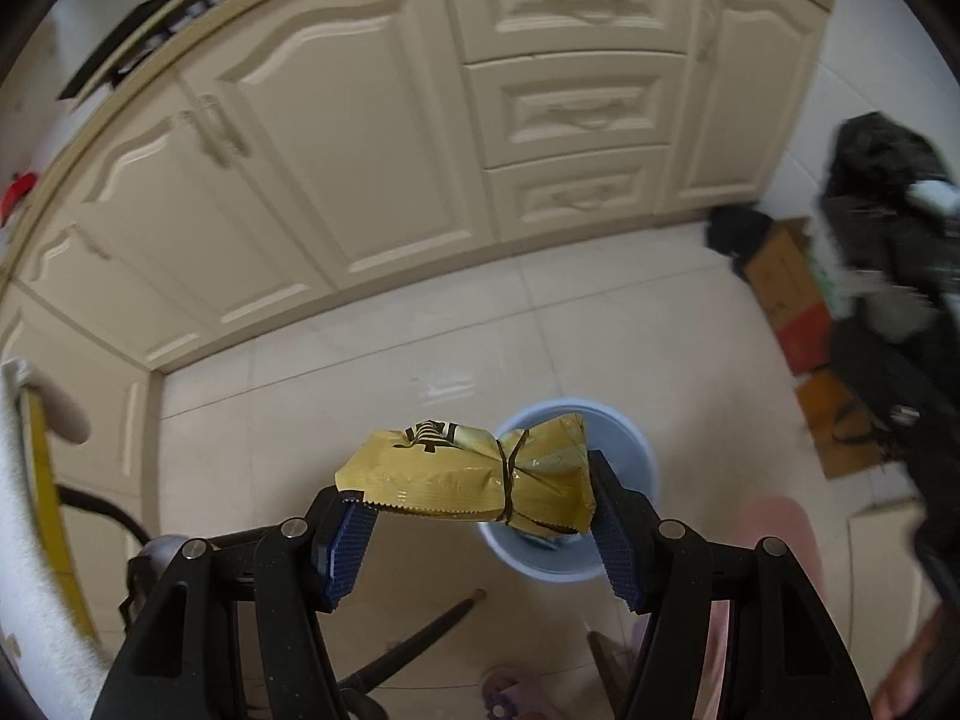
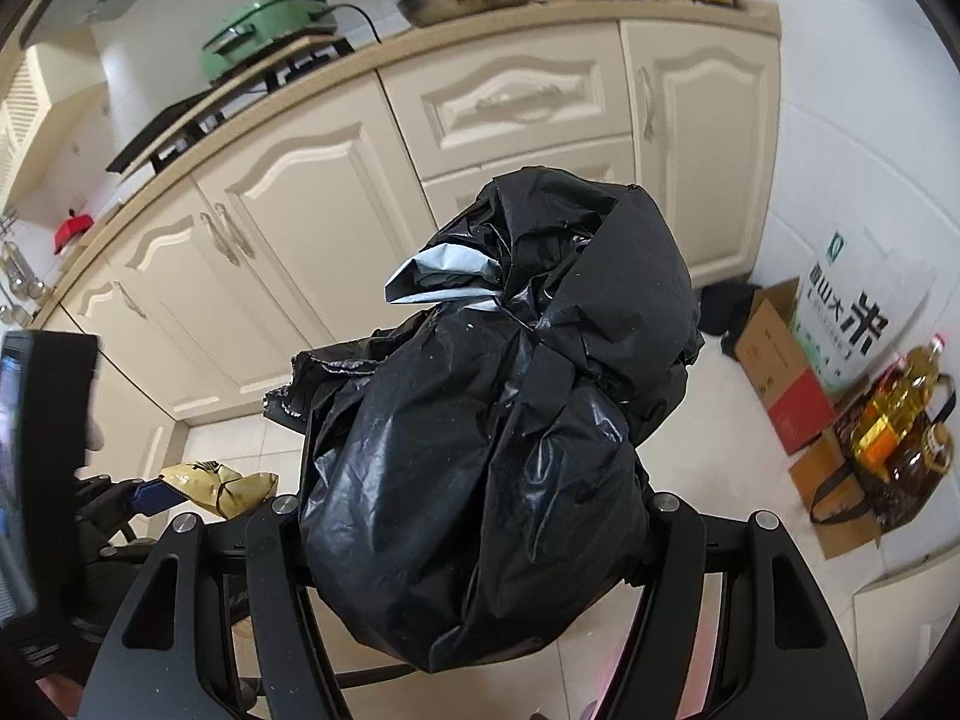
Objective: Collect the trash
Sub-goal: 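Carry the candy and black bag with both grippers over the blue bucket, then open both grippers to drop the candy and bag into the bucket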
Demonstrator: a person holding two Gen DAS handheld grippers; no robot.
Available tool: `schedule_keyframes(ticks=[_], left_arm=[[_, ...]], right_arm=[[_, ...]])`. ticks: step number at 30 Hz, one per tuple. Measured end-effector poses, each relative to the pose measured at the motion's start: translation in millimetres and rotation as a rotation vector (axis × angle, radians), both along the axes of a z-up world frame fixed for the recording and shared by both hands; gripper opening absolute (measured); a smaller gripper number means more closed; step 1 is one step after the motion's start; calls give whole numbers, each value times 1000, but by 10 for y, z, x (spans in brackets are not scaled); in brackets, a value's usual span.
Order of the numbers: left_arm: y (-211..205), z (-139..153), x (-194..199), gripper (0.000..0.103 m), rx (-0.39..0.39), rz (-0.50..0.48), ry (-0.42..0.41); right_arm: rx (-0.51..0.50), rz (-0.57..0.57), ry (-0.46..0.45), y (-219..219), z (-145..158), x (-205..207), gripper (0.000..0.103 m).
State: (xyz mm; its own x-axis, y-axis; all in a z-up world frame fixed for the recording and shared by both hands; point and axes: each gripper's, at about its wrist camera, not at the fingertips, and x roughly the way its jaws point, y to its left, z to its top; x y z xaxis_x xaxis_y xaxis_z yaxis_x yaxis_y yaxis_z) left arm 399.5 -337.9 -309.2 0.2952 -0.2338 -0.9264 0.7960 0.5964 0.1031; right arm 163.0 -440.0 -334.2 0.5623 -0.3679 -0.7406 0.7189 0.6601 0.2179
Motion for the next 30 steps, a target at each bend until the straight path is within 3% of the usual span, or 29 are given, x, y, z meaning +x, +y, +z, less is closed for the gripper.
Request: schedule_keyframes(ticks=[6,10,17,24,29,30], left_arm=[[-122,-178,59,61,42,-58,59],[-225,-238,249,63,26,-65,128],[-278,-222,384,66,66,-64,46],[-344,-280,701,66,81,36,19],[-283,-267,623,69,69,87,3],[-225,-246,543,70,71,97,-2]], right_arm=[[55,-9,19,-124,-225,-25,67],[79,-31,19,-200,-296,-76,67],[94,9,20,-185,-380,-67,67],[121,48,29,-130,-417,-22,67],[152,78,13,-64,-413,29,73],[163,85,8,-59,-416,38,81]])
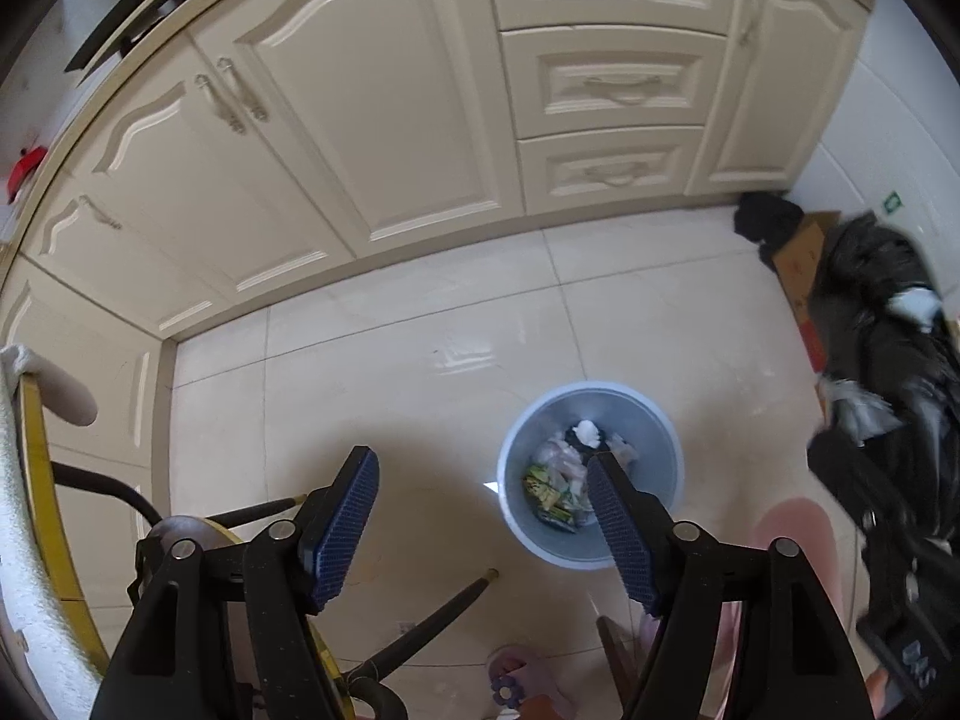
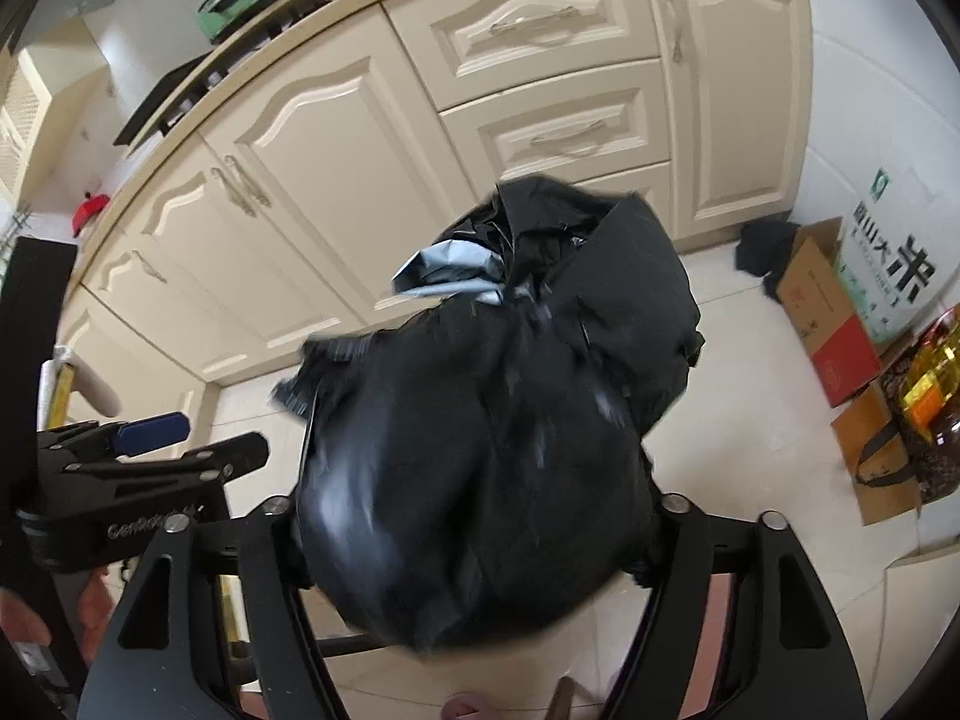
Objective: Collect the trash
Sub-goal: 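Open both grippers to drop the candy and bag into the bucket, then move both open tools back over the table toward the remaining trash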
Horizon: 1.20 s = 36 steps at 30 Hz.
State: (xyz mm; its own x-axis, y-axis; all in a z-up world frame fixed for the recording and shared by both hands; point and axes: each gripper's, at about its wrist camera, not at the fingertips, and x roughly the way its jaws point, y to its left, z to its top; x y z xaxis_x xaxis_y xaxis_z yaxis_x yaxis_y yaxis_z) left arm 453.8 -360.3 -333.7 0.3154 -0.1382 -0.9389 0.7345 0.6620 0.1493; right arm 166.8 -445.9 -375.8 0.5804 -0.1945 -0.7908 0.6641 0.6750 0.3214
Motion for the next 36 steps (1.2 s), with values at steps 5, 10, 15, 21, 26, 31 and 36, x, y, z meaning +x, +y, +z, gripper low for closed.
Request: schedule_keyframes(ticks=[5,10,15,21,26,31,36], left_arm=[[143,110,-27,72,-10,37,8],[220,192,-10,72,-38,39,8],[266,198,-38,72,-28,40,-18],[276,230,-87,72,-26,31,-41],[269,239,-156,72,-24,19,-50],[290,286,-246,72,-37,8,-63],[358,357,-337,72,-55,-20,-83]], right_arm=[[-6,-16,-6,37,26,12,102],[8,-22,24,34,-15,47,103],[12,-15,38,41,-34,78,103],[13,-6,50,64,-39,110,103],[36,-10,42,67,-16,100,103],[19,-21,53,95,55,82,103],[33,-41,41,129,129,48,103]])
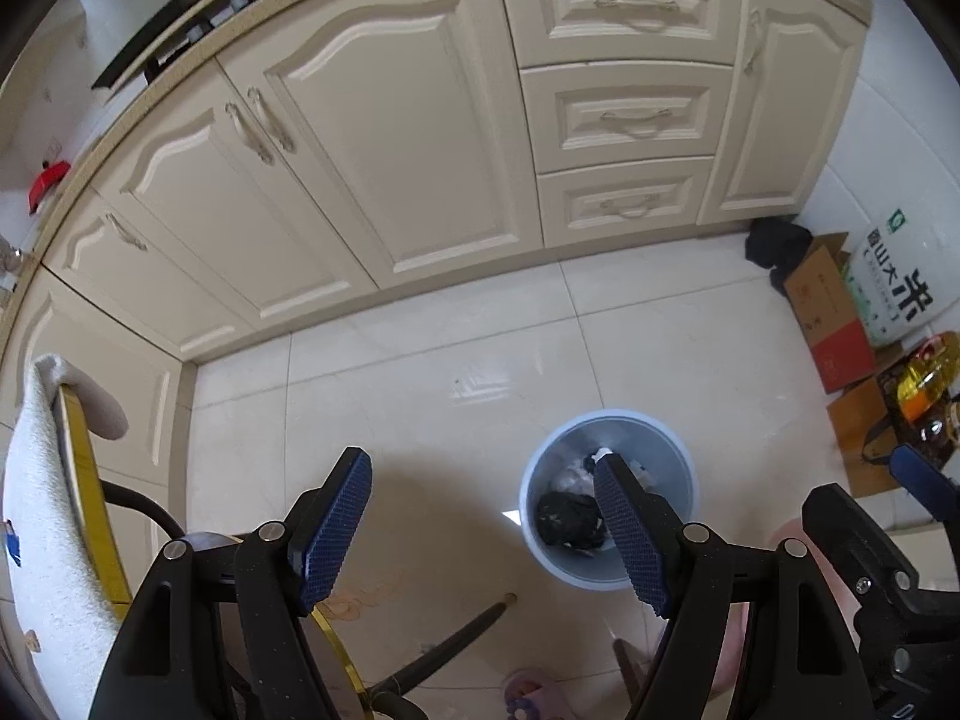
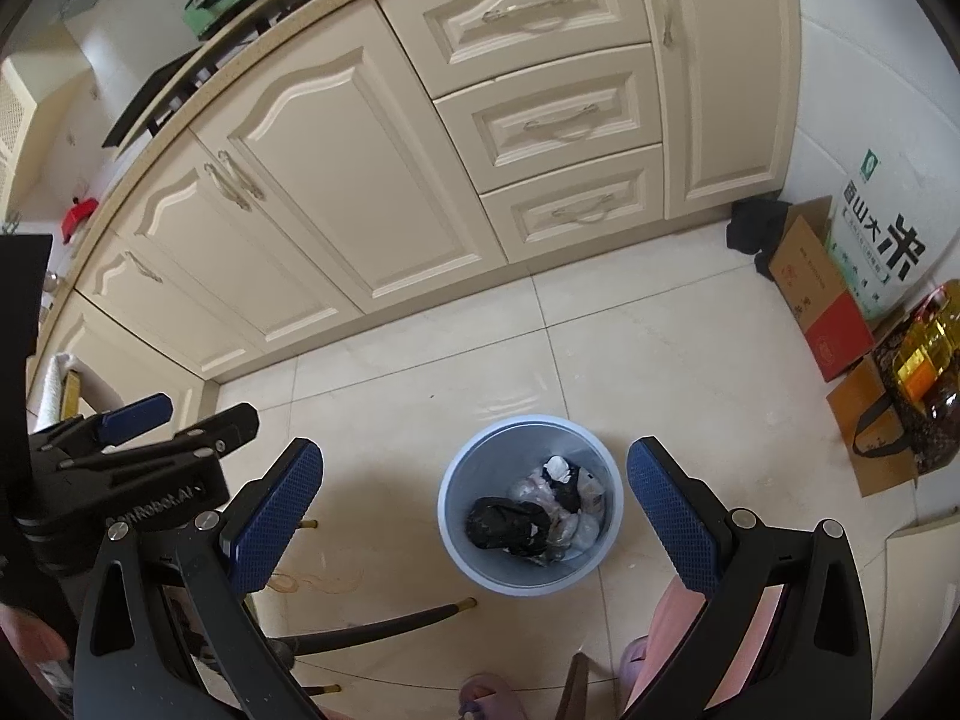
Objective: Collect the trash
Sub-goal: 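Move both open tools back over the table toward the remaining trash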
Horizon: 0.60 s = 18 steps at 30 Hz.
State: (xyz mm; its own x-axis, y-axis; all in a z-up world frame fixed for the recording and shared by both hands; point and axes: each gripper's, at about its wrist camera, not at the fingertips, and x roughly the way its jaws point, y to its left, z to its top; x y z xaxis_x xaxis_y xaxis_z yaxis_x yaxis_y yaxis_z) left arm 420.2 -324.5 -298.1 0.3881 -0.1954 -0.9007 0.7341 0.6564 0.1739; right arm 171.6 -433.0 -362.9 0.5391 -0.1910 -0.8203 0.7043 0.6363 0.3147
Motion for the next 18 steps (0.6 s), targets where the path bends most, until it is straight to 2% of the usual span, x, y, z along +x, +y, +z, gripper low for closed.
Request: schedule_keyframes(ticks=[4,11,18], left_arm=[[87,40,-33,73,-30,0,33],[211,186,-158,73,-40,9,-26],[334,458,-493,73,-102,-11,-74]], right_arm=[[29,-39,5,22,24,-31,103],[3,-68,4,121,196,-65,103],[-52,-132,-16,212,484,-244,103]])
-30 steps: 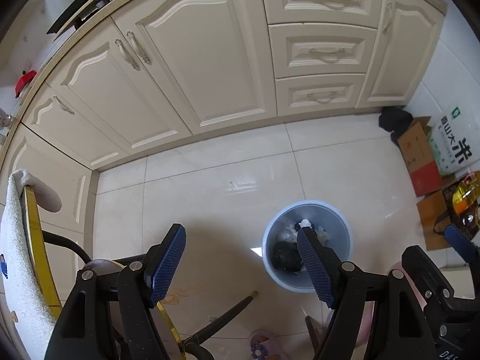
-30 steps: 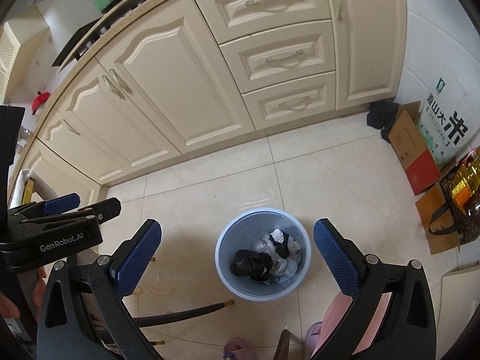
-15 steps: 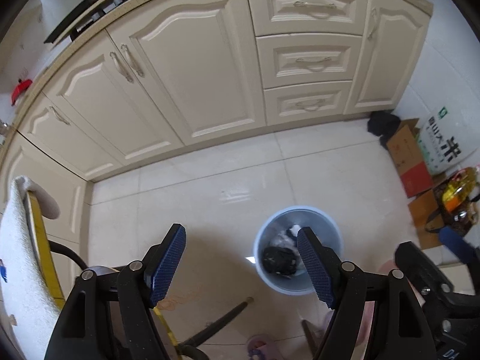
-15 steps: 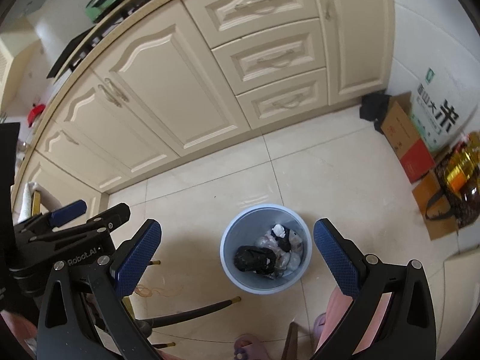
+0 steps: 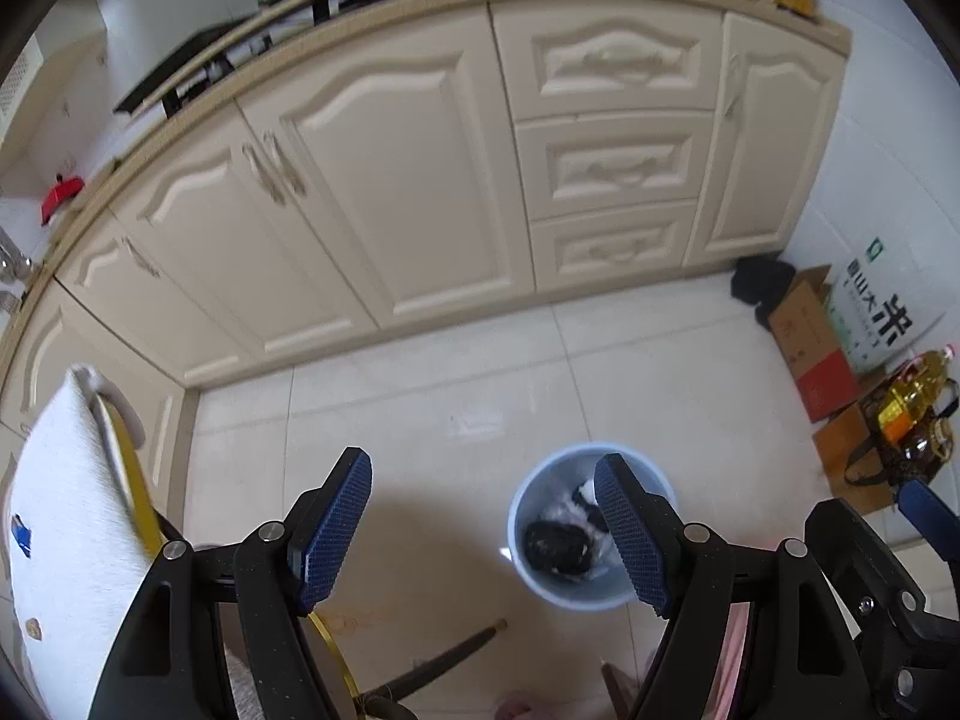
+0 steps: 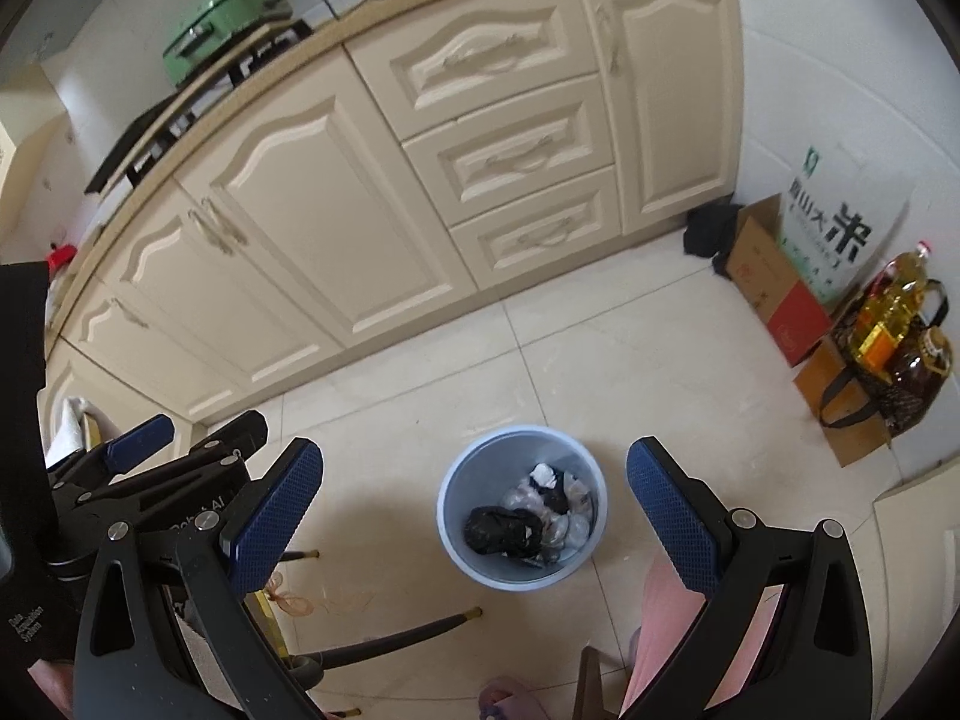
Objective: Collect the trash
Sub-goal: 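Move both open tools back over the table toward the remaining trash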
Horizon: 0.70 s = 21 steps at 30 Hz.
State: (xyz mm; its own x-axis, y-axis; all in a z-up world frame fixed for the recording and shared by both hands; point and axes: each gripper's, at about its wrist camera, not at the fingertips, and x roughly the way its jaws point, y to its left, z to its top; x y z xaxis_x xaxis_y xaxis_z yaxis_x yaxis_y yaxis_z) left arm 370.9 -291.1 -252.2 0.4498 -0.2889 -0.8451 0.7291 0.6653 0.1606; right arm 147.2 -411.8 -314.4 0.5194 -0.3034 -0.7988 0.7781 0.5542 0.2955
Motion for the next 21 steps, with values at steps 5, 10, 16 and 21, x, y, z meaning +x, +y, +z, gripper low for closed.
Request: schedule_keyframes(ticks=[5,10,16,21], left_arm=[[198,301,-236,78,-56,-9,-38],[422,635,-455,83,-107,28,-162],[953,1048,-397,87,-212,145,-158],[1623,1349,-234,92,-263,294,-188]], right_arm=[[-49,-31,-42,79,253,-156,103],[-121,-19,-84,231,550,-245,103],[-167,18,-154,374,845,-250,103],[-203,103,-186,538,1073,-77,103]])
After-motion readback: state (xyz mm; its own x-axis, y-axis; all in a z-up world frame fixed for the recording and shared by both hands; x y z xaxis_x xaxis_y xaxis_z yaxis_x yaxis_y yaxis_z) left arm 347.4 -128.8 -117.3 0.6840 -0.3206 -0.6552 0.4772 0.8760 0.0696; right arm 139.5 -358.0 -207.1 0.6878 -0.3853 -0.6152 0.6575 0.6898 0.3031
